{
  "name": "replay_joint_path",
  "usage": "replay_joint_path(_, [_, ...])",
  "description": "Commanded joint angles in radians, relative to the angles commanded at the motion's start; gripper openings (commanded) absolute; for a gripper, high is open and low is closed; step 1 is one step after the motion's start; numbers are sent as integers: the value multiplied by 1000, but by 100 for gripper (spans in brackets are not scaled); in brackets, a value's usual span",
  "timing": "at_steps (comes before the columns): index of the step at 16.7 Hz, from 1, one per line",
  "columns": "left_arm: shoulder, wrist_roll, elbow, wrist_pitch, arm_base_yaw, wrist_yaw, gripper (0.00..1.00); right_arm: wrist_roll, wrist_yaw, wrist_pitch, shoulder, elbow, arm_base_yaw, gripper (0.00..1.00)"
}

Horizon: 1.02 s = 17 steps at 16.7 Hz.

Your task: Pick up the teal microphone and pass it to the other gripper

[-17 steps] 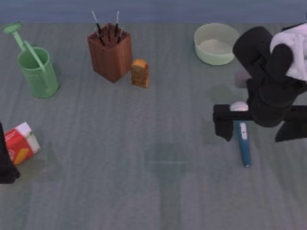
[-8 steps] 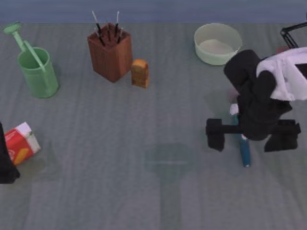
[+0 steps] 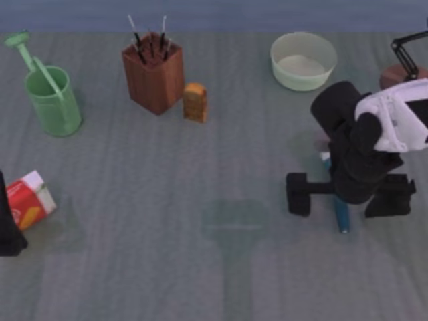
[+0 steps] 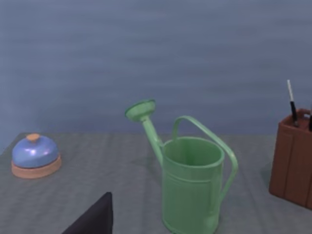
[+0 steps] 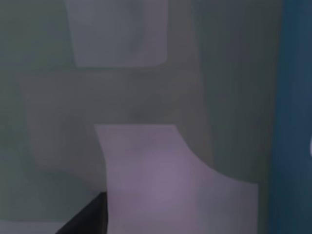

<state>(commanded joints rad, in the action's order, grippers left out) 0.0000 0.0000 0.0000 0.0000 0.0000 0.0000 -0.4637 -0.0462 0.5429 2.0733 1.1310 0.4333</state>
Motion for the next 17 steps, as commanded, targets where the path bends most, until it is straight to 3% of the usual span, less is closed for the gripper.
replay_joint_path(13, [0,0,0,0,0,0,100,0,0,0,0,0,0,2])
replay_joint_path(17, [0,0,0,0,0,0,100,0,0,0,0,0,0,0])
